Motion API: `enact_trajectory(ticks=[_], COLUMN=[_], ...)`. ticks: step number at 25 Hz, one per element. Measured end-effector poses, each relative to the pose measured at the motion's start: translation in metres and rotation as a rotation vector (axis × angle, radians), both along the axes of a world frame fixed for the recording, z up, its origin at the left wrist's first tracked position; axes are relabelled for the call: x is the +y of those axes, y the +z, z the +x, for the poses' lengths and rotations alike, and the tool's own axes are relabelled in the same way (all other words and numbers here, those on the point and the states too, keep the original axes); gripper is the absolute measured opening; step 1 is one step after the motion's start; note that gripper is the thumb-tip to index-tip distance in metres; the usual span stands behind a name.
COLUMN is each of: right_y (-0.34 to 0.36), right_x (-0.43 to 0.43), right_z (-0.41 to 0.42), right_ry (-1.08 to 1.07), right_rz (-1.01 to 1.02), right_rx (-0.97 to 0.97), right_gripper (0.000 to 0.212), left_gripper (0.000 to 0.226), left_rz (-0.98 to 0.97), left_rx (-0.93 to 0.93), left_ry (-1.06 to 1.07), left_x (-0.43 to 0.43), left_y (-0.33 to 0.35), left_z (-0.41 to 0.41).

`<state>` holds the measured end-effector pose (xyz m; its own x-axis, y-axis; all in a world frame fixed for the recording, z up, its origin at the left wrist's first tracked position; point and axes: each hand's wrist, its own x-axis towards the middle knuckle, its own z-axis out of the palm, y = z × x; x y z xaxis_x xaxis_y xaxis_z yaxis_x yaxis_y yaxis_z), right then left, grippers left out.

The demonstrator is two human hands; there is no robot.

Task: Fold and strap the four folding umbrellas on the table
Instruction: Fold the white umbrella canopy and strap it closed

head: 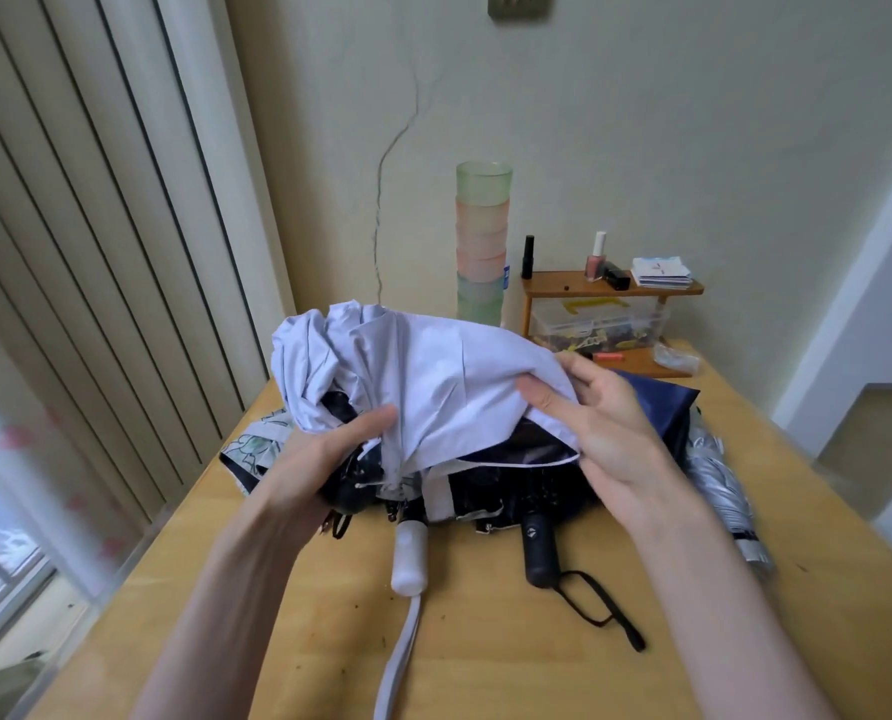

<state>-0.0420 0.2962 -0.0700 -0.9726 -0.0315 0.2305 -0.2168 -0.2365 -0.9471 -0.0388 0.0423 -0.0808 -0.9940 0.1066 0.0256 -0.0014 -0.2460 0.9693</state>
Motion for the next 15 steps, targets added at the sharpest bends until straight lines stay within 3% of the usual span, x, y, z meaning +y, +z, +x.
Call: enact_trajectory(ticks=[6, 11, 15], right_y=[-0.001, 0.005, 0.009], right_x=[0.003, 0.024, 0.040], right_z=[-0.003, 0.002, 0.001], right_ry=[-0.443, -0.225, -0.149], right_rz=[0.423, 0.393, 0.329], right_rx=[0.230, 0.121, 0.217], right_gripper=[0.034, 0.033, 0.037], left_gripper=[0.036, 0.024, 0.042], left_rz=[-0.142, -0.170, -0.183], left_rx=[0.026, 0.029, 0.034], left_ry=[0.147, 0.170, 0.135], left_x=[-0.007, -0.013, -0.022], left_y=[-0.003, 0.001, 0.003], left_z=[-0.011, -0.009, -0.008])
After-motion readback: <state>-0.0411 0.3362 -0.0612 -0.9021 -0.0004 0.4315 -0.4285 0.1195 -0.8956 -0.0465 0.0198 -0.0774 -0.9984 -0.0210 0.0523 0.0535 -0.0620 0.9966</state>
